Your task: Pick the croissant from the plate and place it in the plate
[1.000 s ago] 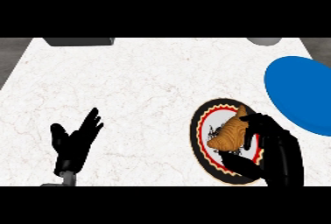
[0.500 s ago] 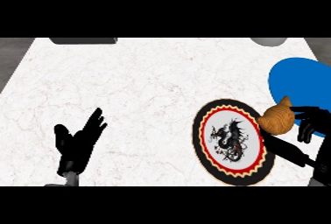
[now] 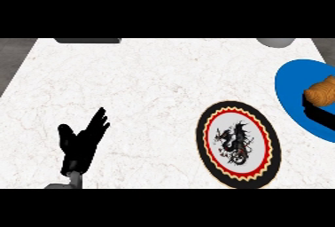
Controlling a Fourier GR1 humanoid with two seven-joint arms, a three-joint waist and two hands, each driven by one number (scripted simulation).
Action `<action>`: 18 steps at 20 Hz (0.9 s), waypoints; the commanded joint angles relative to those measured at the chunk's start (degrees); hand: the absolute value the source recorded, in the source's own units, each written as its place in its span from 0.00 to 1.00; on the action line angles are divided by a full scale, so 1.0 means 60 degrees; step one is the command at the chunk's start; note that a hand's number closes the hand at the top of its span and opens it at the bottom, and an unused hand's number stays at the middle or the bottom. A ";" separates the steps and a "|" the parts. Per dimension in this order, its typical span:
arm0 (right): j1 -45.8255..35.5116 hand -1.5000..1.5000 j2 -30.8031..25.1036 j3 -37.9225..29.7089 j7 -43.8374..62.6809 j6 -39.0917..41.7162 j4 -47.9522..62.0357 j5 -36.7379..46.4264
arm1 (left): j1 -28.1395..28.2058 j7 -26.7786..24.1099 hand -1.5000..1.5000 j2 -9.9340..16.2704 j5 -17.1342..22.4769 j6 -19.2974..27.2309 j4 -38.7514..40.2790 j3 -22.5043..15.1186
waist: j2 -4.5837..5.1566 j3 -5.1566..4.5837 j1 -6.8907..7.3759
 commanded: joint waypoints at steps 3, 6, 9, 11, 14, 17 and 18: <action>-0.2044 1.00 -0.1499 -0.1297 -0.2130 -0.0182 0.4240 -0.1051 | 0.0474 -0.0221 0.50 -0.0006 -0.0078 -0.0183 0.0046 -0.0079 | 0.0049 -0.0014 0.0127; -0.2987 1.00 -0.2444 -0.1604 -0.2780 0.0052 0.5979 -0.1167 | -0.0010 -0.0542 0.50 -0.0014 -0.0020 -0.0308 0.0741 0.0171 | 0.0078 -0.0014 0.0139; -0.3541 1.00 -0.2800 -0.1836 -0.3929 -0.0116 0.7637 -0.1304 | -0.0399 -0.0122 0.50 -0.0282 -0.0250 -0.0050 0.0682 -0.0077 | 0.0092 -0.0008 0.0137; -0.3863 1.00 -0.3067 -0.2128 -0.4471 -0.0043 0.8427 -0.1521 | -0.0847 0.0834 0.50 -0.0072 -0.0030 -0.0004 0.0115 0.0115 | 0.0125 0.0009 0.0232; -0.3669 0.00 -0.3670 -0.1120 -0.2220 0.0214 0.9318 -0.0064 | -0.0121 -0.0173 0.50 -0.0064 -0.0067 -0.0444 0.0353 -0.0096 | 0.0239 -0.0002 0.0530; -0.3946 0.00 -0.3780 -0.0848 -0.2300 0.1130 1.0169 0.0083 | -0.0666 0.0510 0.50 -0.0293 -0.0226 -0.0078 0.0110 -0.0280 | 0.0267 0.0034 0.0573; -0.4060 0.00 -0.3533 -0.0670 -0.2301 0.1067 1.0384 0.0250 | -0.0661 0.0458 0.50 -0.0150 -0.0089 -0.0262 0.0219 -0.0132 | 0.0273 0.0030 0.0609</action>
